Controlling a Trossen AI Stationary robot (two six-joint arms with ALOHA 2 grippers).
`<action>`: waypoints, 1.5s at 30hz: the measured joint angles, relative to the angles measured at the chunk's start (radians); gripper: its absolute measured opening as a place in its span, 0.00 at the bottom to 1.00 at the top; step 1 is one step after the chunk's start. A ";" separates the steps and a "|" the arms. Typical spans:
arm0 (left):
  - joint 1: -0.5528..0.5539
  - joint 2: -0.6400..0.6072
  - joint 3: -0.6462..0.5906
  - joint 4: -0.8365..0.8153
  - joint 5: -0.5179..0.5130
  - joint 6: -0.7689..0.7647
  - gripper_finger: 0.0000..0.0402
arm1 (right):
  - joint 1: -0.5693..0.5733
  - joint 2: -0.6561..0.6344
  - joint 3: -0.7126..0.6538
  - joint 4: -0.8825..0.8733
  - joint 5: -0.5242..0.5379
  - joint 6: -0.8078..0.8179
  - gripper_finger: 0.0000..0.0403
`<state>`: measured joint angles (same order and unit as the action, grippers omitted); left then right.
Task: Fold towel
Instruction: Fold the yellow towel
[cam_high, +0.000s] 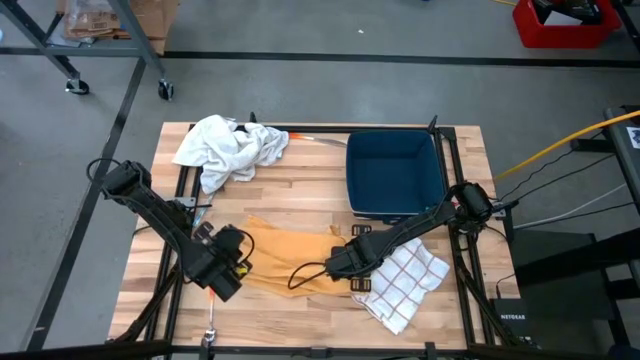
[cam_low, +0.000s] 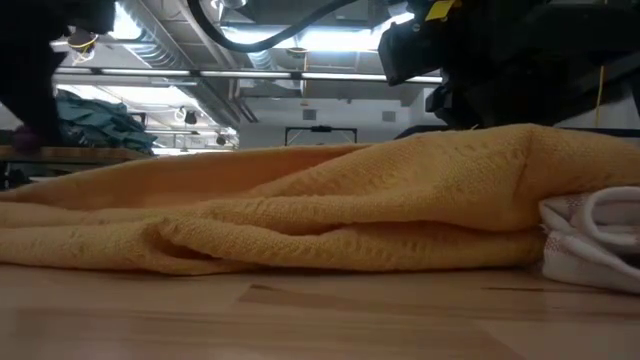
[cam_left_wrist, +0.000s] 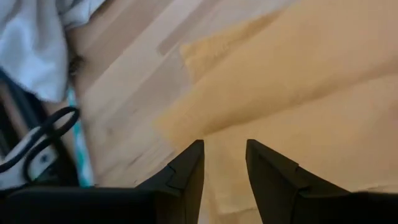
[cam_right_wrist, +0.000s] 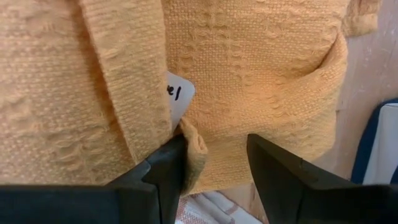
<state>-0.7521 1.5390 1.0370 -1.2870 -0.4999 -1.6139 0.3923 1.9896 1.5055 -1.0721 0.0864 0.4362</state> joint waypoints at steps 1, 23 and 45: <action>0.000 0.000 0.000 -0.010 0.012 0.001 0.28 | 0.000 0.000 0.000 0.000 0.000 0.000 0.44; -0.061 0.068 0.000 0.247 0.032 0.816 0.28 | 0.000 0.000 0.000 0.003 0.000 -0.050 0.44; -0.039 0.116 0.000 0.422 0.046 0.941 0.28 | 0.000 0.000 0.000 0.004 0.000 -0.053 0.44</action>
<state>-0.7913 1.6550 1.0374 -0.8649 -0.4539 -0.6727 0.3923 1.9900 1.5055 -1.0679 0.0860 0.3836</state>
